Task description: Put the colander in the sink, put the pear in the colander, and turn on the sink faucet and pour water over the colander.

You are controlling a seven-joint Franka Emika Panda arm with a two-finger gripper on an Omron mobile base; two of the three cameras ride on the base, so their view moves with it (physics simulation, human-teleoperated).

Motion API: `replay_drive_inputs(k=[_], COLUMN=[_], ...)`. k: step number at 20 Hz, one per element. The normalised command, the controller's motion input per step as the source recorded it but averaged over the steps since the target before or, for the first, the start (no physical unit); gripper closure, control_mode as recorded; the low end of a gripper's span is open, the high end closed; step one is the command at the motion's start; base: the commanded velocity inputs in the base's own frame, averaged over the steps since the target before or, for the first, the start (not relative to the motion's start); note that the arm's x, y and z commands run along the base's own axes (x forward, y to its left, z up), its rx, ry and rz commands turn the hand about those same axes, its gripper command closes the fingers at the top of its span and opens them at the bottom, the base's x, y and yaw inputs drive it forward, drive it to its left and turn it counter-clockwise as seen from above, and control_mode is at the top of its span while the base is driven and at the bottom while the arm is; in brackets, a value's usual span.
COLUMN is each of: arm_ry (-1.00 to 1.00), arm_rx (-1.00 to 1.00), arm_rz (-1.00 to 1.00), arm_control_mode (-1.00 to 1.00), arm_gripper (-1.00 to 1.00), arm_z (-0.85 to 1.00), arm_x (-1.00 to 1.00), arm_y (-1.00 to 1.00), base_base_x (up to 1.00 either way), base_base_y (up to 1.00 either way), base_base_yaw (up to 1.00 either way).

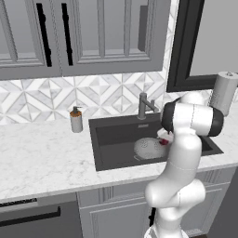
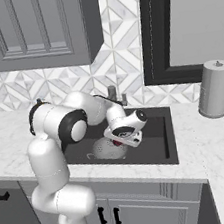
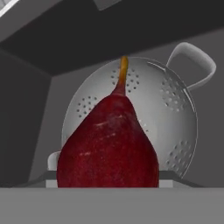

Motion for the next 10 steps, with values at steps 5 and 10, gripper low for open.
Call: replay_drive_inputs(k=[5,10], arm_ry=[0.00,0.00], arm_rx=[0.01,0.02], arm_rz=[0.00,0.00], arm_control_mode=[-1.00,-1.00], arm_gripper=[1.00,1.00], arm_z=[-0.21,-0.18], arm_x=[0.00,0.00], arm_y=[0.09,0.13], base_base_x=[0.00,0.00], base_base_y=[0.00,0.00], base_base_yaw=[0.00,0.00])
